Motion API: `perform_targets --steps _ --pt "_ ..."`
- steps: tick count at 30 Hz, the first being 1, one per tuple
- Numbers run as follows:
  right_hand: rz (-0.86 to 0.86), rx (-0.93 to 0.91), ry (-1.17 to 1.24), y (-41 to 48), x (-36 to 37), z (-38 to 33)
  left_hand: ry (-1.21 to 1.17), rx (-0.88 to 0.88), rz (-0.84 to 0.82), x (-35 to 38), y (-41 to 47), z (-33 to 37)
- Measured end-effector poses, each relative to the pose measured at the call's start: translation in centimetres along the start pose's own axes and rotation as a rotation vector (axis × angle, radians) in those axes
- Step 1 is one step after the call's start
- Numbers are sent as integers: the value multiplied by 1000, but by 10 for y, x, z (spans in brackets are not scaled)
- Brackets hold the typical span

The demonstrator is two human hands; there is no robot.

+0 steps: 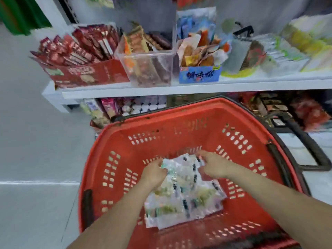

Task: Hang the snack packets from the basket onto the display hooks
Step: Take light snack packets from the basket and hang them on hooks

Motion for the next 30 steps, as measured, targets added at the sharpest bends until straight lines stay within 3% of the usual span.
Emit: perform_targets --steps 2,4,9,12,15,19,22,26,30 --pt "-31 -29 -176 43 11 8 104 -2 -71 26 38 -16" --pt "-72 -20 -190 83 24 24 132 -28 -90 45 69 -31" --pt "-155 213 273 134 60 69 -90 -177 -63 74 109 -63" --pt "-154 276 451 143 71 80 -320 -278 -93 87 115 -77" --pt "-191 327 526 142 77 91 -369 -275 -103 86 111 -74" --pt "-251 241 450 137 77 83 -192 -163 -114 73 109 -58" --pt "-240 141 203 131 68 65 -15 -36 -90 57 101 -30" --pt "-102 17 -53 120 42 41 88 103 -43 28 82 0" --pt "42 -81 -42 92 2 14 -1 208 64 -9 49 26"
Point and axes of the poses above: each hand's wrist, its own y-axis towards the middle knuckle, its own x-axis out of the palm, z = x × y, the point moved 7 cm from there along y, towards the middle knuckle, and after that the axes turned 3 degrees about z, right-handed, at the moved point
